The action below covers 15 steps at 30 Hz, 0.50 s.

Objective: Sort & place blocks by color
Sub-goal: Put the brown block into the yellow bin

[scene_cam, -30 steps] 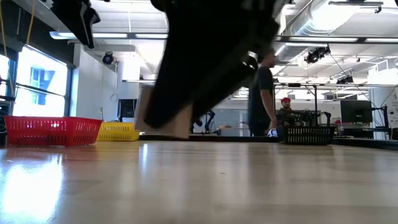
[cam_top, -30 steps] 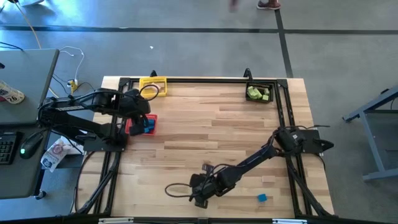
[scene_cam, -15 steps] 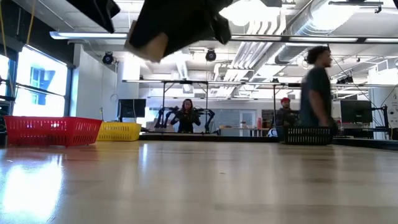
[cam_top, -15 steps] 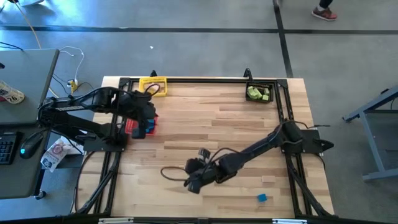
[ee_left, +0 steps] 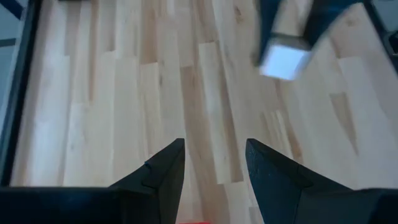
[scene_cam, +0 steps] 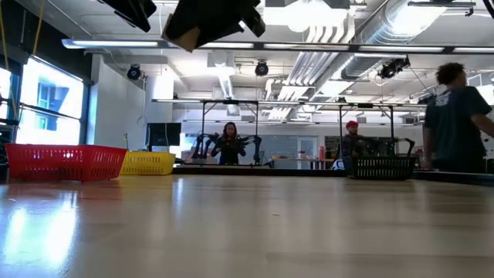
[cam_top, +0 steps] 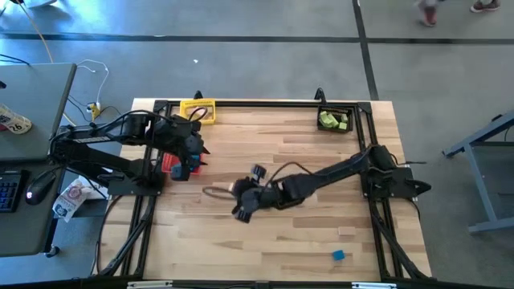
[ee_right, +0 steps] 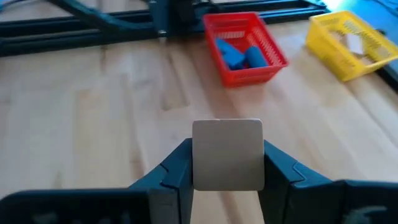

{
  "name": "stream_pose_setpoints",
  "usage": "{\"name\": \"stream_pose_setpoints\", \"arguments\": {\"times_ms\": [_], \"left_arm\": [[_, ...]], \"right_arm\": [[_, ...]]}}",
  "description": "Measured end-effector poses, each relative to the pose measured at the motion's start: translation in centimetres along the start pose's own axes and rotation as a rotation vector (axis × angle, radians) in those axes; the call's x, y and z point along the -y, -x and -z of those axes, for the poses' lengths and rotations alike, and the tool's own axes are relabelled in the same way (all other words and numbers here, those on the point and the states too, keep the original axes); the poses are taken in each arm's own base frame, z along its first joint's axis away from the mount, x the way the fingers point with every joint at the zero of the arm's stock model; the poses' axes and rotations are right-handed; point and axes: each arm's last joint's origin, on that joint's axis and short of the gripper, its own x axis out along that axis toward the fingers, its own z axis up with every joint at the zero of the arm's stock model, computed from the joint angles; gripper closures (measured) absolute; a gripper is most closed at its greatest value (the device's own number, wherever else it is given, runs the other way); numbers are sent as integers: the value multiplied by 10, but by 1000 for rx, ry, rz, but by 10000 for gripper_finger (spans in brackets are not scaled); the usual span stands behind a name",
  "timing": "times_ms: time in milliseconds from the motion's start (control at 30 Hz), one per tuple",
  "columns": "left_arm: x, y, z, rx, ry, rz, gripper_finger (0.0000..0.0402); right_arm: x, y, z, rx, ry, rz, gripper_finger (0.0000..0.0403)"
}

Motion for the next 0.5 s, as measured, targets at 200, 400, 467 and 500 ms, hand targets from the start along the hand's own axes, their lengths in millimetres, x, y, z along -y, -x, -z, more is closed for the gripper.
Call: {"name": "stream_pose_setpoints", "arguments": {"times_ms": [200,400,467,500], "left_arm": [[0,-8,-3,-13,-5,27,244],[-2,-23,-6,-73,-2,22,211],[-3,-29,-6,-104,-2,28,195],[-3,-32,-7,-110,-2,29,187]], "right_arm": [[22,-9,-13,26,16,-14,299],[37,-17,-21,57,26,-33,299],[41,-19,-22,55,21,-27,299],[43,-20,-23,54,19,-23,299]]}}
